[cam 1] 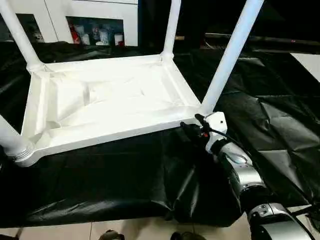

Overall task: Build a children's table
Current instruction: Rotate table base

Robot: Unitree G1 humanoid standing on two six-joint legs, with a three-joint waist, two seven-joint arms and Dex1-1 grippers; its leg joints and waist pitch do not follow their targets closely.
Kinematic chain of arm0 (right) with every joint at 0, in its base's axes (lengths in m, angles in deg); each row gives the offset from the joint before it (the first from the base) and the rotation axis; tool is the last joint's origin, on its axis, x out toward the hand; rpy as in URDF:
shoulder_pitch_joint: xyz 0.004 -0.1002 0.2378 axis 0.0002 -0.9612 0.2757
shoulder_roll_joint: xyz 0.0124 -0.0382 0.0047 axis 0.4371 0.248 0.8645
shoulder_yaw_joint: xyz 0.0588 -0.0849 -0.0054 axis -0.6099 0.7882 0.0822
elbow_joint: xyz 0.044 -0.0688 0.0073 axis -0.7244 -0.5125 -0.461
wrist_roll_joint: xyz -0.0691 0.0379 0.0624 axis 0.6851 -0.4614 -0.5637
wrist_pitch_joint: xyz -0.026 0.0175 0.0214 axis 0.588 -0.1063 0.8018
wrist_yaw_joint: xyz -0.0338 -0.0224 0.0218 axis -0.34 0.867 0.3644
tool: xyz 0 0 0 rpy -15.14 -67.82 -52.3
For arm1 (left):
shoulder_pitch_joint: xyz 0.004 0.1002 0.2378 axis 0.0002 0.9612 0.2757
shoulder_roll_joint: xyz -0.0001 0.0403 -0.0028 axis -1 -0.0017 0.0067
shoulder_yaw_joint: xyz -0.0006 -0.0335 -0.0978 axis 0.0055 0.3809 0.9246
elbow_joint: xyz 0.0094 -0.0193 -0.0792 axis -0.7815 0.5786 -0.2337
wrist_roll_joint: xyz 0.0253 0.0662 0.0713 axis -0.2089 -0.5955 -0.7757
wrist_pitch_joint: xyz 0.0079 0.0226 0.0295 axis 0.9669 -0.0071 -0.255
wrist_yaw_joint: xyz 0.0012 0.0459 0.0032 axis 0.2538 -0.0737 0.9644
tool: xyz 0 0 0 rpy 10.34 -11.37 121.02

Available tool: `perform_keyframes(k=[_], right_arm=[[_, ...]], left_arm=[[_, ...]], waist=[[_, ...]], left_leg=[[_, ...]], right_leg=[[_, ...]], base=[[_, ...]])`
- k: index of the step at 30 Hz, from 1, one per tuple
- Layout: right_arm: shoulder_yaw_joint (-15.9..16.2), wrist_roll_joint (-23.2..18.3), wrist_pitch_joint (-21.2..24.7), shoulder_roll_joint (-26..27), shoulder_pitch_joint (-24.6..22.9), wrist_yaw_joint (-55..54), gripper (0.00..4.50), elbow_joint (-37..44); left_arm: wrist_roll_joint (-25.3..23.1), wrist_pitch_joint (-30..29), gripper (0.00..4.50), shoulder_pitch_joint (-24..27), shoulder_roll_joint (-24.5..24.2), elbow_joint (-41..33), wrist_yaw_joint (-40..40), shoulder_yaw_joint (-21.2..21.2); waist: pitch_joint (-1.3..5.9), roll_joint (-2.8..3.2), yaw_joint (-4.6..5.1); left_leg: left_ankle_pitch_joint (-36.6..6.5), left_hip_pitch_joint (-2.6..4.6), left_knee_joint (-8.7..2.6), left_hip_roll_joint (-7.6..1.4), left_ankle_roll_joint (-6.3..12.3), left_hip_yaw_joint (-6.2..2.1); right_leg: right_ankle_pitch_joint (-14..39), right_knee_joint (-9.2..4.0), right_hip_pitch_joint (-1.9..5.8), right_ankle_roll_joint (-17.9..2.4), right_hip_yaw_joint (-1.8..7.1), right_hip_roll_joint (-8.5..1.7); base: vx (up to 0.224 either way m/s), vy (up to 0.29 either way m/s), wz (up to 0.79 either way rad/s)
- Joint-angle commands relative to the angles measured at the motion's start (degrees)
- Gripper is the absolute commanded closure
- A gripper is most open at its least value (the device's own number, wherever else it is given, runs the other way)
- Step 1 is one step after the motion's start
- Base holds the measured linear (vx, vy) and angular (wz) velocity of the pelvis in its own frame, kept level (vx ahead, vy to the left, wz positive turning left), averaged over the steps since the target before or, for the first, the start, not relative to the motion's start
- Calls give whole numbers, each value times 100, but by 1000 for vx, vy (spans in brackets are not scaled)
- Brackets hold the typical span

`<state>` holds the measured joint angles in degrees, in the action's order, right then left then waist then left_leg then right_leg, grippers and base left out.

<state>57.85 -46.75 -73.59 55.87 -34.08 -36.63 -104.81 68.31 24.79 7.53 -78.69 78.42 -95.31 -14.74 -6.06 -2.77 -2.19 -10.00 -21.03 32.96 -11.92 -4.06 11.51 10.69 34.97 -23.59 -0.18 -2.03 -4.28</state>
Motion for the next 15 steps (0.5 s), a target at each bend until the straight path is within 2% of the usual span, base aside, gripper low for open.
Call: perform_keyframes(k=[1, 3, 7, 10, 12, 15], right_arm=[[29, 59, 133, -33, -125, 9, 131, -93], [69, 74, 151, -2, -142, 32, 131, -113], [121, 161, 207, 16, -94, -27, 131, -222], [136, 221, 226, 19, 35, -86, 131, -374], [139, 250, 230, 8, 128, -107, 131, -459], [168, 321, 277, -8, 271, -172, 131, -582]], left_arm=[[117, 69, 5, -98, 90, 29, -26, -32], [436, 82, 5, -565, 518, -2, -35, -123], [940, 52, 5, -1019, 1045, -197, -22, -296], [1804, -520, 5, -976, 1405, -895, -215, -488], [2226, -786, 5, -921, 1576, -1285, -264, -597], [2805, -1394, 5, -767, 1635, -1920, -419, -865]], waist=[[304, 218, 0], [301, 193, 3], [305, 211, -27], [338, 227, -60], [331, 228, -90], [325, 230, -97]], left_leg=[[-1779, 154, -471, -117, -111, -65], [-1641, 148, -456, -114, -66, -46], [-1685, 152, -448, -116, -131, -42], [-1646, 141, -425, -136, -165, -24], [-1642, 128, -425, -139, -155, -11], [-1794, 130, -427, -137, -209, -12]], right_leg=[[764, -341, 143, -1355, 238, -234], [636, -332, 151, -1435, 235, -232], [725, -326, 160, -1470, 231, -243], [566, -288, 177, -1563, 216, -233], [553, -274, 182, -1565, 209, -218], [829, -279, 172, -1487, 207, -215]], base=[[0, 0, 0], [0, 0, 0], [0, 0, 0], [0, 0, 0], [0, 0, 0], [0, 0, 0]])
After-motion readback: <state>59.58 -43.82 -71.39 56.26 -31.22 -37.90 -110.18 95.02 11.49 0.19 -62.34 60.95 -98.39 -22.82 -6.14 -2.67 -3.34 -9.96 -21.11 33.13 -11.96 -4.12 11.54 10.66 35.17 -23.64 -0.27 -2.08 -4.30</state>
